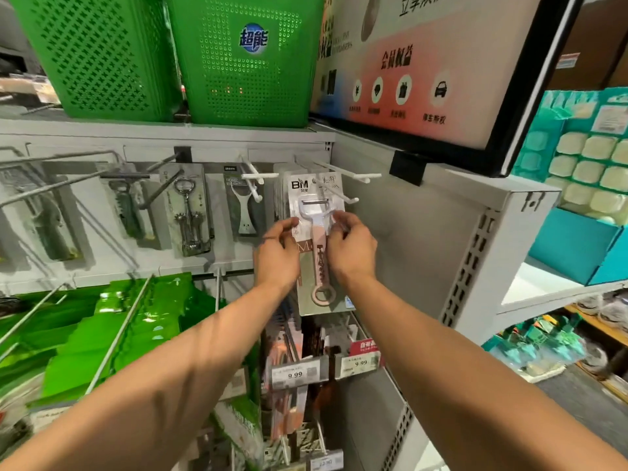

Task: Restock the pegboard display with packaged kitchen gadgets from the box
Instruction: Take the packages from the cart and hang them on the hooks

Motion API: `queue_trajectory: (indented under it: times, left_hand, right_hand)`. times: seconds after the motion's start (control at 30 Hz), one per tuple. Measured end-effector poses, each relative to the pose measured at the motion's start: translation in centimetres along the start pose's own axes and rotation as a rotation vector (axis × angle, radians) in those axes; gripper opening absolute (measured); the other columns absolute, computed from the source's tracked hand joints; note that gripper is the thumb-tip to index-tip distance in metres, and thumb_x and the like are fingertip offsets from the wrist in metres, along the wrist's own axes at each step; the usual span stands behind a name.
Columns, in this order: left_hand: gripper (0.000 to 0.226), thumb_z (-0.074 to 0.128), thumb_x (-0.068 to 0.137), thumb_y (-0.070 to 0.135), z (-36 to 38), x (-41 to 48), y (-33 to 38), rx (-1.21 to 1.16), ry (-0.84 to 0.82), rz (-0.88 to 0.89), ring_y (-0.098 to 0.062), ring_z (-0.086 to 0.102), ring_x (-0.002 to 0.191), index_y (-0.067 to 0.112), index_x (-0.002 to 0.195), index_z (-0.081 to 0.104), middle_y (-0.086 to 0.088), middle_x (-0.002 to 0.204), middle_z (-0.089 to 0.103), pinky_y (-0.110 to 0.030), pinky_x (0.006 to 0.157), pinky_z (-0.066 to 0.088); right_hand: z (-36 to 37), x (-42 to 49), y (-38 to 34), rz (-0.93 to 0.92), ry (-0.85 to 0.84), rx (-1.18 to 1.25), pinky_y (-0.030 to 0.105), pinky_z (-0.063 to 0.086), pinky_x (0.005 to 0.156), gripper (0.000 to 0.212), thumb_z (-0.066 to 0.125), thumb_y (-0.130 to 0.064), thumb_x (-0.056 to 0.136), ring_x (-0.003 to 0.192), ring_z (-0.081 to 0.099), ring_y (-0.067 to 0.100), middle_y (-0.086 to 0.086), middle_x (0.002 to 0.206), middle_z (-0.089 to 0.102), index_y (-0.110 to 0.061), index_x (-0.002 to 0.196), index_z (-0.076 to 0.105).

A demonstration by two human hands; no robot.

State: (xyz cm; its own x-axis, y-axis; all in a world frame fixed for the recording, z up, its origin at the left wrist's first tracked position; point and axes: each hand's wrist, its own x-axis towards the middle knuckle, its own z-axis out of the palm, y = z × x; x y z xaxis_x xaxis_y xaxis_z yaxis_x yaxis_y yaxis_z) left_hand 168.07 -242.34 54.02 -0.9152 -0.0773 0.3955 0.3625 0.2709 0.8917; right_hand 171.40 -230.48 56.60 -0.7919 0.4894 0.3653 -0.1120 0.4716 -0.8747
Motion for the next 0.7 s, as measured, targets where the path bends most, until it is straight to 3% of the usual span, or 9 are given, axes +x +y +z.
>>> queue_trajectory:
  times: [0.07, 0.13, 0.17, 0.23, 0.27, 0.37, 0.5, 0.63, 0.7]
  left_hand:
    - [0.038, 0.046, 0.108, 0.008, 0.2, 1.3, -0.9, 0.022, -0.012, 0.001, -0.015, 0.065, 0.119, 0.024, 0.136, 0.066, 0.002, 0.139, 0.066, -0.019, 0.098, 0.049]
    - [0.042, 0.045, 0.107, 0.01, 0.3, 2.3, -1.6, 0.056, -0.018, 0.01, -0.027, 0.066, 0.119, 0.028, 0.139, 0.064, 0.0, 0.141, 0.064, -0.036, 0.1, 0.056]
    - [0.042, 0.045, 0.107, 0.01, 0.3, 2.9, -1.9, 0.076, -0.02, 0.016, -0.027, 0.065, 0.119, 0.028, 0.14, 0.063, -0.002, 0.142, 0.062, -0.034, 0.1, 0.057]
    - [0.043, 0.044, 0.108, 0.009, 0.2, 3.6, -2.3, 0.128, -0.035, 0.028, -0.018, 0.064, 0.117, 0.026, 0.143, 0.063, -0.004, 0.143, 0.06, -0.013, 0.089, 0.051]
    - [0.043, 0.044, 0.108, 0.009, 0.2, 3.8, -2.4, 0.141, -0.04, 0.035, -0.018, 0.065, 0.116, 0.026, 0.144, 0.062, -0.004, 0.144, 0.06, -0.012, 0.087, 0.049]
    - [0.041, 0.045, 0.108, 0.01, -0.1, 3.5, -2.0, 0.145, -0.038, 0.044, -0.022, 0.061, 0.126, 0.024, 0.143, 0.063, -0.006, 0.144, 0.059, -0.016, 0.101, 0.041]
    - [0.034, 0.051, 0.107, 0.013, -0.2, 1.9, -0.8, 0.114, -0.028, 0.015, -0.018, 0.066, 0.103, 0.022, 0.137, 0.064, -0.006, 0.136, 0.061, -0.007, 0.076, 0.044]
    - [0.026, 0.056, 0.104, 0.01, 0.1, -1.5, 1.2, 0.041, -0.093, 0.027, -0.023, 0.067, 0.11, 0.012, 0.127, 0.067, -0.006, 0.123, 0.071, -0.024, 0.093, 0.048]
    - [0.024, 0.057, 0.103, 0.01, 0.4, -4.3, 2.1, 0.008, -0.133, 0.002, -0.022, 0.067, 0.107, 0.013, 0.125, 0.068, -0.002, 0.113, 0.069, -0.025, 0.092, 0.048]
  right_hand:
    - [0.9, 0.9, 0.1, 0.004, -0.012, 0.026, 0.013, 0.037, 0.093, 0.036, 0.049, -0.016, 0.103, 0.116, 0.061, 0.013, 0.001, 0.13, 0.069, -0.019, 0.136, 0.064]
    - [1.4, 1.4, 0.0, -0.016, -0.01, 0.013, 0.005, 0.033, 0.088, 0.038, 0.049, -0.012, 0.102, 0.111, 0.061, 0.011, 0.002, 0.129, 0.069, -0.018, 0.137, 0.065]
    - [1.9, 1.8, 0.2, -0.022, -0.009, 0.013, 0.004, 0.032, 0.087, 0.039, 0.049, -0.012, 0.102, 0.115, 0.062, 0.014, 0.003, 0.131, 0.069, -0.018, 0.137, 0.064]
    - [2.4, 2.3, 0.4, 0.007, -0.017, 0.022, 0.003, 0.033, 0.088, 0.041, 0.049, -0.014, 0.102, 0.121, 0.062, 0.019, 0.005, 0.134, 0.067, -0.018, 0.14, 0.063]
    - [2.7, 2.4, 0.5, 0.028, -0.018, 0.033, 0.006, 0.037, 0.09, 0.041, 0.05, -0.015, 0.102, 0.12, 0.063, 0.02, 0.005, 0.134, 0.067, -0.018, 0.141, 0.062]
    - [2.7, 2.0, 0.4, 0.028, 0.011, 0.033, 0.014, 0.047, 0.093, 0.038, 0.053, -0.015, 0.101, 0.109, 0.066, 0.018, 0.004, 0.126, 0.07, -0.013, 0.137, 0.064]
    - [1.2, 0.4, -0.1, 0.014, 0.04, -0.044, 0.019, 0.045, 0.09, 0.032, 0.054, -0.019, 0.101, 0.106, 0.068, 0.022, 0.004, 0.116, 0.073, -0.013, 0.13, 0.066]
    - [-1.6, -3.1, -0.1, 0.073, 0.062, -0.101, 0.026, 0.046, 0.095, 0.032, 0.055, -0.025, 0.101, 0.114, 0.066, 0.025, 0.006, 0.121, 0.073, -0.016, 0.129, 0.066]
    - [-3.8, -6.0, 0.0, 0.088, 0.073, -0.125, 0.027, 0.046, 0.092, 0.031, 0.054, -0.027, 0.101, 0.111, 0.066, 0.026, 0.006, 0.115, 0.074, -0.016, 0.128, 0.066]
